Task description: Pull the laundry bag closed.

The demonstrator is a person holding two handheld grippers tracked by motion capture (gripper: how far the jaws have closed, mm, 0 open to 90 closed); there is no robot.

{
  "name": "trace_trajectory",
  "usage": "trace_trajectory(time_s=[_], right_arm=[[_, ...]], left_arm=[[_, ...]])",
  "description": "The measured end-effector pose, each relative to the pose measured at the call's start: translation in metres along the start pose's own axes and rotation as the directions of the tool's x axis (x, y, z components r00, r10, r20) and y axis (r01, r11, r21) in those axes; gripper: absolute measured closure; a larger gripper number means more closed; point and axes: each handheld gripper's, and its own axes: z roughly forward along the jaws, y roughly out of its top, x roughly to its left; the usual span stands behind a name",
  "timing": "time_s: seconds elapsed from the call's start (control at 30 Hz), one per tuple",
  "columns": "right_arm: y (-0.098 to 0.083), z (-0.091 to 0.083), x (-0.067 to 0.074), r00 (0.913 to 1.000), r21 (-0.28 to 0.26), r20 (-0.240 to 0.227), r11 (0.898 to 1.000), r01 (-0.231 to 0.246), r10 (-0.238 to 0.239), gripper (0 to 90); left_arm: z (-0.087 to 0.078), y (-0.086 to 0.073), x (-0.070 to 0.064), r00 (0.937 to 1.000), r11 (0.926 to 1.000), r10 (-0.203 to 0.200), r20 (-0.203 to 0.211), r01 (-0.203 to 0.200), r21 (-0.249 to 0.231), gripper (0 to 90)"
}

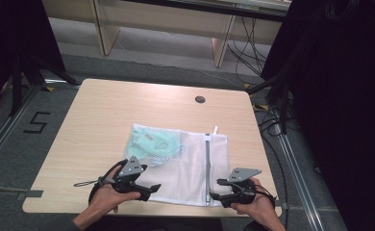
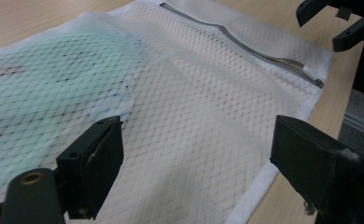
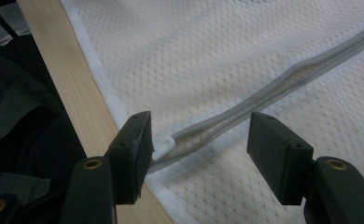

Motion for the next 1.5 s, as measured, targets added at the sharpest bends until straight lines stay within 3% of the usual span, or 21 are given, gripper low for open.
trace_trajectory(time_s=[0.07,0.1,0.13,0.23,0.37,0.4,0.57,0.6,0.67,0.7,0.83,0.9,0.93,1.1,1.13,1.17,1.2,1.33,1.4,1.47,1.5], right_arm=[[0.001,0.002,0.0,0.9995,0.011,-0.01,1.0,0.029,-0.028,43.4],[0.001,0.005,0.001,0.9996,-0.002,-0.007,1.0,0.029,-0.029,44.2],[0.002,0.003,0.002,0.9992,0.025,-0.025,0.999,0.031,-0.03,44.6],[0.004,0.007,0.003,0.9986,0.009,-0.033,0.999,0.042,-0.041,46.1],[0.006,0.008,0.005,0.9959,0.052,-0.047,0.995,0.08,-0.077,46.7],[0.005,0.01,0.007,0.9966,0.052,-0.05,0.996,0.068,-0.066,46.8],[0.008,0.014,0.01,0.9914,0.074,-0.07,0.99,0.116,-0.111,48.0],[0.008,0.015,0.012,0.9922,0.079,-0.074,0.991,0.106,-0.1,48.2],[0.009,0.018,0.014,0.9911,0.077,-0.083,0.991,0.11,-0.104,50.0],[0.009,0.017,0.014,0.99,0.1,-0.087,0.988,0.119,-0.111,50.0],[0.009,0.022,0.015,0.9862,0.1,-0.096,0.985,0.144,-0.135,51.2],[0.009,0.024,0.014,0.983,0.112,-0.111,0.981,0.159,-0.146,51.3],[0.009,0.024,0.014,0.9801,0.127,-0.113,0.976,0.177,-0.163,51.4],[0.008,0.03,0.014,0.9764,0.151,-0.128,0.97,0.193,-0.174,51.8],[0.009,0.03,0.014,0.9757,0.159,-0.127,0.967,0.198,-0.178,52.0],[0.009,0.03,0.013,0.9755,0.161,-0.133,0.967,0.196,-0.175,52.1],[0.009,0.032,0.012,0.9707,0.152,-0.138,0.964,0.217,-0.197,52.4],[0.009,0.032,0.014,0.9726,0.171,-0.143,0.963,0.207,-0.183,55.7],[0.009,0.031,0.014,0.9706,0.171,-0.145,0.961,0.216,-0.192,58.5],[0.009,0.031,0.015,0.9698,0.168,-0.141,0.961,0.222,-0.199,60.3],[0.009,0.031,0.015,0.9695,0.172,-0.137,0.959,0.225,-0.203,61.7]], left_arm=[[0.003,0.001,-0.003,1.0,0.9999,-0.004,0.007,0.004,0.017,16.7],[0.006,0.0,-0.005,1.0,1.0,0.002,0.005,-0.002,-0.005,16.7],[0.007,0.0,-0.007,0.9999,1.0,0.0,0.01,0.0,0.008,16.7],[0.01,0.001,-0.01,0.9994,0.9996,0.022,0.026,-0.023,0.015,16.8],[0.017,0.002,-0.013,0.9986,0.9985,0.041,0.034,-0.042,0.036,16.8],[0.02,0.002,-0.016,0.999,0.9988,0.036,0.028,-0.037,0.031,16.9],[0.027,0.005,-0.02,0.9959,0.9961,0.077,0.047,-0.079,0.041,17.1],[0.027,0.005,-0.021,0.9961,0.9961,0.068,0.056,-0.071,0.052,17.1],[0.028,0.006,-0.021,0.9945,0.9944,0.089,0.056,-0.092,0.053,17.2],[0.029,0.005,-0.023,0.9967,0.9968,0.063,0.051,-0.066,0.046,17.2],[0.03,0.005,-0.023,0.9968,0.9973,0.06,0.054,-0.062,0.041,17.2],[0.031,0.005,-0.022,0.9945,0.9956,0.086,0.06,-0.088,0.032,17.2],[0.031,0.005,-0.023,0.9945,0.9954,0.086,0.06,-0.088,0.036,17.2],[0.031,0.006,-0.024,0.9958,0.9966,0.07,0.06,-0.072,0.04,17.2],[0.031,0.006,-0.023,0.994,0.9951,0.088,0.064,-0.091,0.039,17.2],[0.031,0.005,-0.024,0.9961,0.9971,0.062,0.063,-0.065,0.04,17.2],[0.031,0.005,-0.024,0.9962,0.9972,0.06,0.063,-0.063,0.04,17.2],[0.031,0.005,-0.023,0.9952,0.9956,0.069,0.069,-0.073,0.059,17.2],[0.032,0.004,-0.025,0.9962,0.9974,0.061,0.062,-0.063,0.037,17.2],[0.031,0.006,-0.023,0.993,0.9937,0.093,0.073,-0.097,0.055,17.2],[0.031,0.005,-0.023,0.9931,0.9945,0.089,0.075,-0.093,0.048,17.2]])
